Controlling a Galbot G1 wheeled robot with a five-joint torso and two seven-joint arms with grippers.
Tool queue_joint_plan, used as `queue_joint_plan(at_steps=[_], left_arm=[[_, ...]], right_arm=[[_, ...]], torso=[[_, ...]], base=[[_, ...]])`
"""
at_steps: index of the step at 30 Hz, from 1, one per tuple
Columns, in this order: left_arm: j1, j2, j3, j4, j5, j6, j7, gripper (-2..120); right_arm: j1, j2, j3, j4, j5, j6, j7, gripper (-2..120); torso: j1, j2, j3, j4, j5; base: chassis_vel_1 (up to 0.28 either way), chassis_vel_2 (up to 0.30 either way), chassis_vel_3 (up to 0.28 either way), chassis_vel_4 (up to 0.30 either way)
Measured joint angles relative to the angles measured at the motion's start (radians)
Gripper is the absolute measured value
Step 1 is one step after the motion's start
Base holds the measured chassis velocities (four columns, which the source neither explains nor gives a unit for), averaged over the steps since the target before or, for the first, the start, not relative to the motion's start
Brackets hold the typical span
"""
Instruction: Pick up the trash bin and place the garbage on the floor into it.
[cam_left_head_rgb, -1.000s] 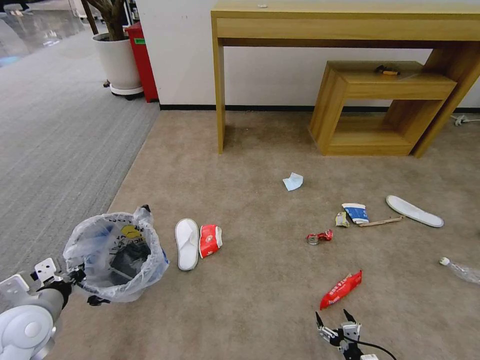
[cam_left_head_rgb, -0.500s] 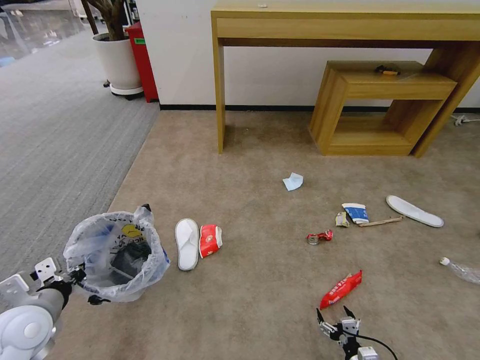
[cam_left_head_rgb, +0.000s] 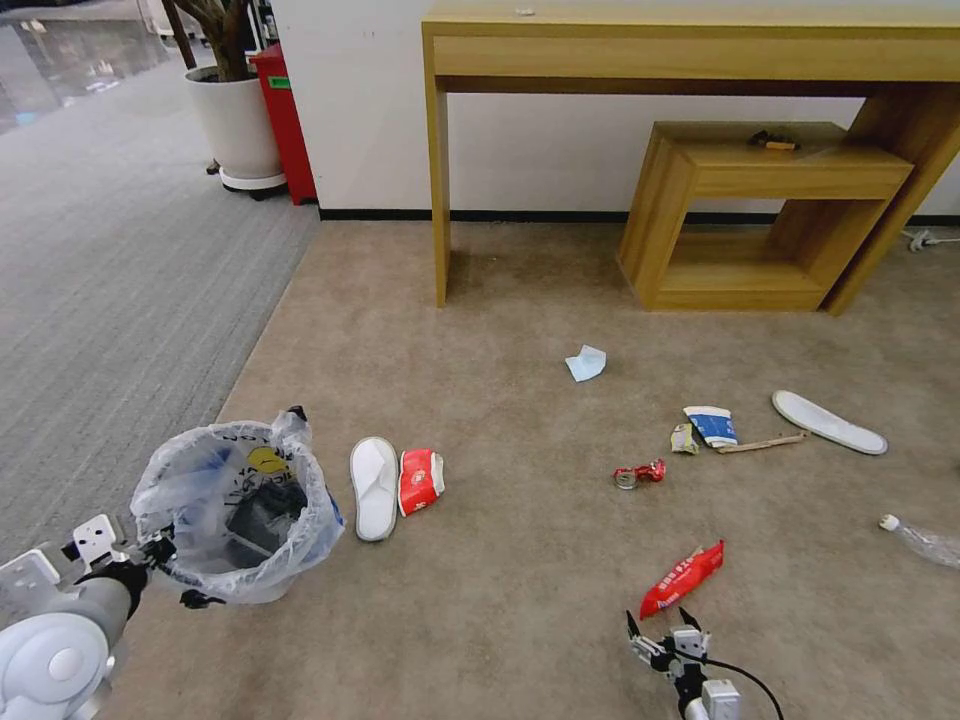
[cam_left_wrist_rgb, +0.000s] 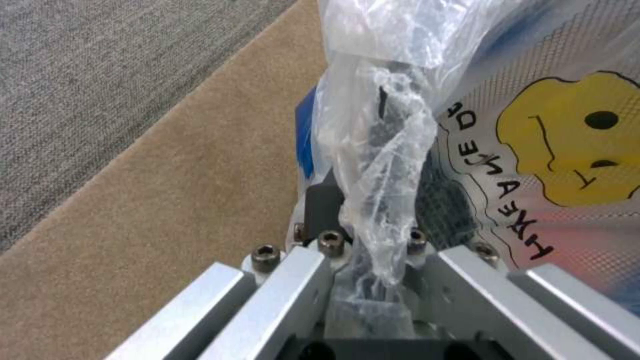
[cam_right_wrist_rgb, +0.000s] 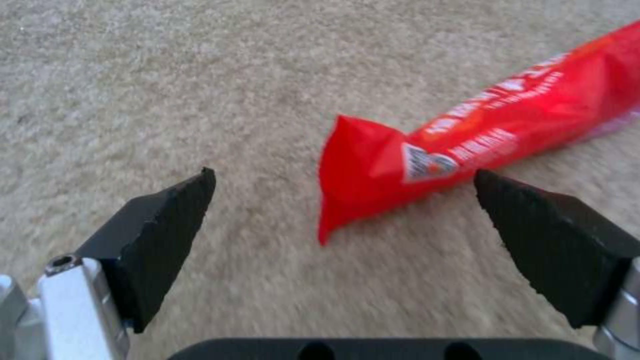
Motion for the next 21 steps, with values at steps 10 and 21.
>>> queue_joint_plan(at_steps=[10, 21], left_arm=[[-0.005, -0.009, 0.002, 0.009, 0.006, 0.000, 0.000, 0], [-0.011, -0.018, 0.010, 0.023, 0.017, -0.001, 0.002, 0]], right_arm=[[0.058, 0.020, -0.007, -0.044, 0.007, -0.003, 0.006, 98], [0.063, -0.002, 0.024, -0.030, 0.017, -0.001, 0.012, 98]], torso=[[0.000, 0.000, 0.000, 0.0000, 0.0001], [0.000, 0.000, 0.000, 0.0000, -0.0001]], base=[[0.000, 0.000, 0.000, 0.000], [0.000, 0.000, 0.000, 0.000]])
